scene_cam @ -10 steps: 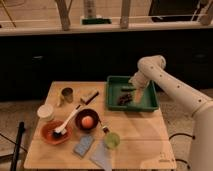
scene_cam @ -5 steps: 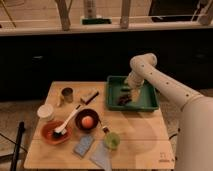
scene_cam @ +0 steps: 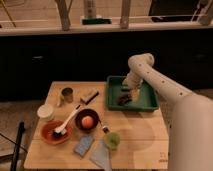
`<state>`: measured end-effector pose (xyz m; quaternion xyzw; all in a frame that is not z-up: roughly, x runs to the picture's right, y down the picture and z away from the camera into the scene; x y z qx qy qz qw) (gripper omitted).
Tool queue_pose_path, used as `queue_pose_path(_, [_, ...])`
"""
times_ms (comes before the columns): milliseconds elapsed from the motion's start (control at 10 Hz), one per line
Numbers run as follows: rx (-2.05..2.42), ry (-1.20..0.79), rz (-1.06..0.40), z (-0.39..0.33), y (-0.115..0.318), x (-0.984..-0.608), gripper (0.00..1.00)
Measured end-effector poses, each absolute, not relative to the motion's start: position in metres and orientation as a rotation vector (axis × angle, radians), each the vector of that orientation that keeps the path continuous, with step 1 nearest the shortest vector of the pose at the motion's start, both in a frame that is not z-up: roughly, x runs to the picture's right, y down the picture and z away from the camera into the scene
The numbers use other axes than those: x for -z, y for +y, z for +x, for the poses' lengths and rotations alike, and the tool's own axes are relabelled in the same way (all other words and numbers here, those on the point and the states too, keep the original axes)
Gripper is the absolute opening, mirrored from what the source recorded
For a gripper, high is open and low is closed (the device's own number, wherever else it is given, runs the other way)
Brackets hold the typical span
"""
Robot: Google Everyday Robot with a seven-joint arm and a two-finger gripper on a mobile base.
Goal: Place grapes in table surface
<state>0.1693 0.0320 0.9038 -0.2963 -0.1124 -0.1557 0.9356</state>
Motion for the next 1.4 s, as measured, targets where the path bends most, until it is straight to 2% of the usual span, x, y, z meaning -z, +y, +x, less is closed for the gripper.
queue_pose_path(1100, [0.373,-0.339,-0.702,0.175,0.07,-0.949,0.8])
queue_pose_path(1200, [0.376,-0.346,-0.712,0.173,0.073,-0.952,0.78])
queue_pose_path(1300, [0.381,-0.357,-0.724,0.17,0.078,-0.956,0.66])
queue_pose_path(1400, [0.381,-0.361,-0.726,0.171,0.08,-0.956,0.59])
